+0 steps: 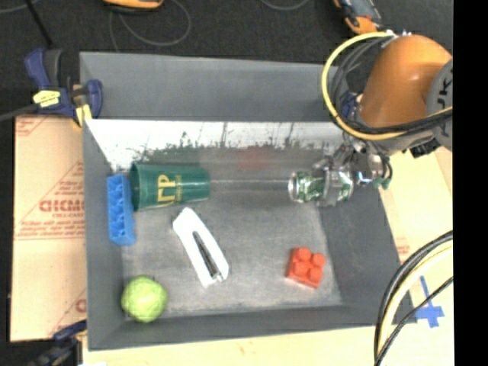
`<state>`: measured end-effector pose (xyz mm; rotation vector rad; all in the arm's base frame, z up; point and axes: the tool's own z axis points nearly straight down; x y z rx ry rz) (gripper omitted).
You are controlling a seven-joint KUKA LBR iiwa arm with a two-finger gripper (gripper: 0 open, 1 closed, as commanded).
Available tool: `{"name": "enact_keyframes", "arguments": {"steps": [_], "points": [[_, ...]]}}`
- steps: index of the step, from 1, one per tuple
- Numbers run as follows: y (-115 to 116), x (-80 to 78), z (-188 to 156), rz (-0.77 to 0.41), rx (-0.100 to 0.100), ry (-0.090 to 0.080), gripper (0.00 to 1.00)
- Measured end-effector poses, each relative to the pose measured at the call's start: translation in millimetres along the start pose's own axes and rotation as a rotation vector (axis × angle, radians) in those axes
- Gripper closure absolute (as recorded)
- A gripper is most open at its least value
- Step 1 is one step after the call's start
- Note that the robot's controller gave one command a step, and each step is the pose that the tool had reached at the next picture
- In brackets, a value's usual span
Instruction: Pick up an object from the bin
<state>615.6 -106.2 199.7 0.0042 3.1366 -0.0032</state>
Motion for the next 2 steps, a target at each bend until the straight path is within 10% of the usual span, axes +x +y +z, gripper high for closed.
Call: {"name": "enact_keyframes", "arguments": {"steps": [1,2], "points": [[32.9,8.7,60.4,-0.093,-0.001,0.001,1.0],[32.8,8.7,60.4,-0.093,0.0,0.001,1.0]]}}
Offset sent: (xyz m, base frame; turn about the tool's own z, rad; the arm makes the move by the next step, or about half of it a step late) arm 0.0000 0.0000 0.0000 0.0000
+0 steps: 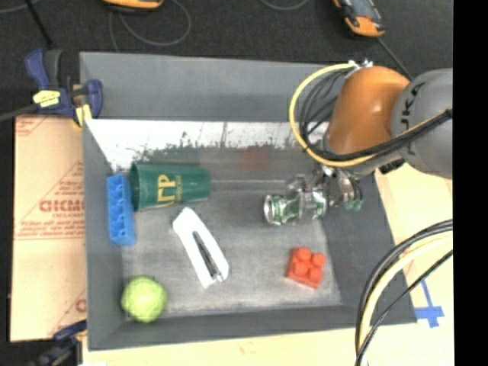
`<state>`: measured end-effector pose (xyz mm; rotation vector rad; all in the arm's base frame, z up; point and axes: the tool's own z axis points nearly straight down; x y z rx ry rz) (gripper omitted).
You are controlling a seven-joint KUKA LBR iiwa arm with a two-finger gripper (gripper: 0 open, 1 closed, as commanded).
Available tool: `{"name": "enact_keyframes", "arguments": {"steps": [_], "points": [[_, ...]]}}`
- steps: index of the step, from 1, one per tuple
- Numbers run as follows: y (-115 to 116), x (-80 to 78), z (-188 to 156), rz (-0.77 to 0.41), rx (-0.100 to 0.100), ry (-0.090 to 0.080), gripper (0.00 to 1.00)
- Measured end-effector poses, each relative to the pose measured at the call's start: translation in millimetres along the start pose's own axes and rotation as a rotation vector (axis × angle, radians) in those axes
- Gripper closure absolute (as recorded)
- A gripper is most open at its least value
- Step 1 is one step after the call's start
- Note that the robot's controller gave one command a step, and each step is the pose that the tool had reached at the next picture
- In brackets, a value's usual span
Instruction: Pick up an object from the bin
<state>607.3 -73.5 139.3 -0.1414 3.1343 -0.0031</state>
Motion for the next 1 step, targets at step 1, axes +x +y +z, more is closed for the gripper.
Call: {"name": "enact_keyframes", "arguments": {"steps": [1], "points": [[-11.2,-22.0,-135.9,0.013,0.0,-0.002,1.0]]}}
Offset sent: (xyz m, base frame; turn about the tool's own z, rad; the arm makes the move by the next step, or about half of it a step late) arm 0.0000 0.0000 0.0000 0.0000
